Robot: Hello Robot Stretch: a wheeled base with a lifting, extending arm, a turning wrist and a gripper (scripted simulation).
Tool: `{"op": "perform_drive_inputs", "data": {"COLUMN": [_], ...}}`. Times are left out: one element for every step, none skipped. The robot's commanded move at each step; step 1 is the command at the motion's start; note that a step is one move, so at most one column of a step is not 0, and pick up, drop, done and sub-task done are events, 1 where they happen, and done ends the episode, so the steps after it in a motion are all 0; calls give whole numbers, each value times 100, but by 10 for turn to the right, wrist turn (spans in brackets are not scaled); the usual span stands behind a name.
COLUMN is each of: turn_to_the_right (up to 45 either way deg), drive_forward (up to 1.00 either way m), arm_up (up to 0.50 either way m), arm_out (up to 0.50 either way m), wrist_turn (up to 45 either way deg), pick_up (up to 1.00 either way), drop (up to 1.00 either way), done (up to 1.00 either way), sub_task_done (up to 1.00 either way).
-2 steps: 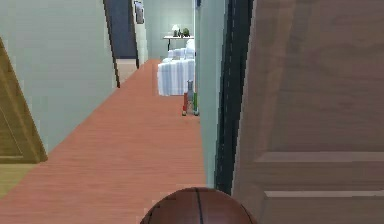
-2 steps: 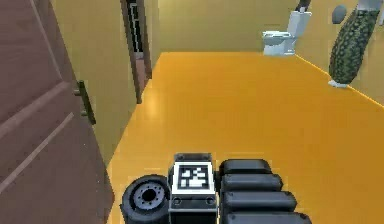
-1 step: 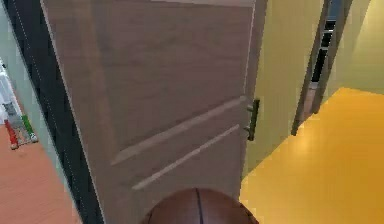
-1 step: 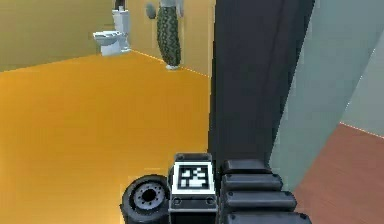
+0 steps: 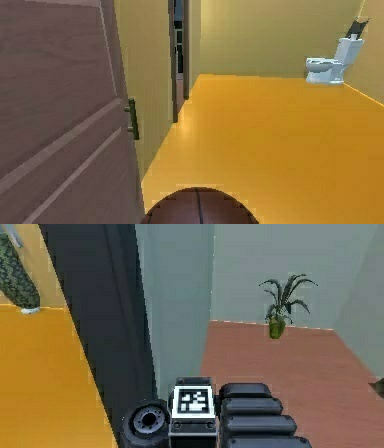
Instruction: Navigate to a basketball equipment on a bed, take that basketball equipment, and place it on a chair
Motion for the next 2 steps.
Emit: {"op": "perform_drive_inputs", "data": {"turn_to_the_right": [30, 0], "drive_forward": [0, 100], "arm_up": [0, 0], "arm_out": [0, 0], "wrist_turn": [0, 0], "pick_up": [0, 0], "drop": [0, 0], "done": [0, 0], "sub_task_done": [0, 0]}}
